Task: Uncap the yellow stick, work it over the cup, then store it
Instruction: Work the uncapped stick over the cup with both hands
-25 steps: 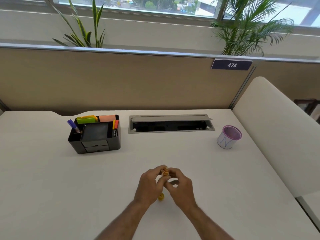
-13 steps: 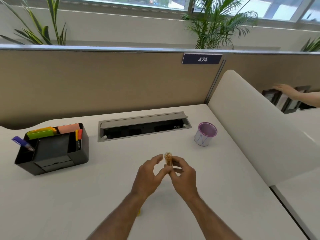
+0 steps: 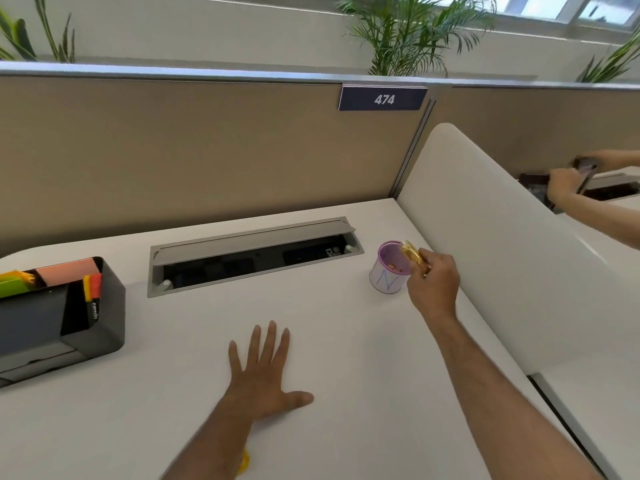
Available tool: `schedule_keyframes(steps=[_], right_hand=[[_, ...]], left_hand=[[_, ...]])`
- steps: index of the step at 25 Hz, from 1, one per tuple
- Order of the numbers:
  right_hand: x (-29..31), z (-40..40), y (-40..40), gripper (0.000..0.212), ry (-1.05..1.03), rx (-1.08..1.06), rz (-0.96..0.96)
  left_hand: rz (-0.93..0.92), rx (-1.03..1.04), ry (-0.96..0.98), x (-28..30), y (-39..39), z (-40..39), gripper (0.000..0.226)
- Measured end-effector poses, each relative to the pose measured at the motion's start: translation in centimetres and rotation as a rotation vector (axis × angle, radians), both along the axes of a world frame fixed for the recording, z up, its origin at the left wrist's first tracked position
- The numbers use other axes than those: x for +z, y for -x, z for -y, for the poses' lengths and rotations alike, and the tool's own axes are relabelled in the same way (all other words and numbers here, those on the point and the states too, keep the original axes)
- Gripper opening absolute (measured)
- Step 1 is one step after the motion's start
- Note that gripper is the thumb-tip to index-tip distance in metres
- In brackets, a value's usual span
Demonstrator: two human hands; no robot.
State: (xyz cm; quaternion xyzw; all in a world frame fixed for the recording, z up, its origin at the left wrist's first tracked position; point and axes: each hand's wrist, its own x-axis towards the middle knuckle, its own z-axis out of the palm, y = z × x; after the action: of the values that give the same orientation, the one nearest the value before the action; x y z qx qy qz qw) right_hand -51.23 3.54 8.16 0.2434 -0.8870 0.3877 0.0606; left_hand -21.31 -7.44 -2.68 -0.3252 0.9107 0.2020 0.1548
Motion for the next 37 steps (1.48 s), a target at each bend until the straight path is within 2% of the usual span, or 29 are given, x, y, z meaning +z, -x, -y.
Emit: schedule_keyframes(steps=[4, 7, 9, 11, 15, 18, 19, 22, 23, 26, 27, 29, 30, 31, 33, 34, 37], right_hand=[[0.5, 1.0, 2.2, 0.033, 0.015, -0.039, -0.009], [0.9, 1.6, 3.1, 0.028, 0.000, 0.010, -0.120], [1.2, 2.1, 3.4, 0.035, -0.029, 0.024, -0.193], [1.3, 2.4, 3.3, 0.050, 0.000, 0.002, -0.159], [0.3, 2.3, 3.6, 0.033, -0.121, 0.012, -0.148], [0.3, 2.5, 3.2, 0.057, -0.044, -0.035, -0.139], [0.3, 2.5, 3.2, 0.058, -0.025, -0.035, -0.144], [-0.3, 2.1, 3.5, 0.031, -0.091, 0.012, -0.186], [-0.4, 2.1, 3.3, 0.031, -0.114, 0.008, -0.196], [-0.4, 2.2, 2.9, 0.058, -0.078, -0.032, -0.182], [-0.5, 2.2, 2.9, 0.058, -0.067, -0.021, -0.186], [-0.6, 2.1, 3.2, 0.037, -0.094, 0.031, -0.216], [-0.6, 2.0, 3.1, 0.033, -0.119, 0.040, -0.233], [-0.4, 2.1, 3.0, 0.039, -0.130, 0.025, -0.244], [-0.1, 2.3, 2.8, 0.064, -0.087, -0.026, -0.217], [-0.1, 2.3, 2.8, 0.069, -0.067, -0.026, -0.205], [-0.4, 2.0, 3.1, 0.037, -0.136, 0.034, -0.249]], left_hand=[[0.023, -0.010, -0.016, -0.1, 0.0, 0.2, 0.123], [0.032, -0.012, -0.025, 0.0, 0.1, 0.1, 0.123], [0.036, -0.014, -0.034, 0.0, 0.1, 0.1, 0.123], [0.038, -0.013, -0.038, 0.0, 0.1, 0.2, 0.122], [0.042, -0.016, -0.038, 0.0, 0.1, 0.1, 0.122], [0.045, -0.016, -0.031, 0.0, 0.1, 0.1, 0.122], [0.048, -0.019, -0.031, 0.0, 0.1, 0.2, 0.122], [0.049, -0.021, -0.033, 0.1, 0.1, 0.2, 0.122], [0.051, -0.022, -0.034, 0.1, 0.1, 0.2, 0.122], [0.050, -0.023, -0.029, 0.2, 0.1, 0.2, 0.122], [0.051, -0.023, -0.030, 0.3, 0.1, 0.2, 0.122], [0.053, -0.024, -0.027, 0.3, 0.1, 0.2, 0.122], [0.058, -0.026, -0.029, 0.4, 0.1, 0.2, 0.122], [0.060, -0.026, -0.028, 0.4, 0.1, 0.1, 0.122], [0.060, -0.024, -0.027, 0.4, 0.1, 0.2, 0.122], [0.061, -0.025, -0.031, 0.4, 0.1, 0.2, 0.122], [0.060, -0.022, -0.038, 0.3, 0.1, 0.2, 0.122]])
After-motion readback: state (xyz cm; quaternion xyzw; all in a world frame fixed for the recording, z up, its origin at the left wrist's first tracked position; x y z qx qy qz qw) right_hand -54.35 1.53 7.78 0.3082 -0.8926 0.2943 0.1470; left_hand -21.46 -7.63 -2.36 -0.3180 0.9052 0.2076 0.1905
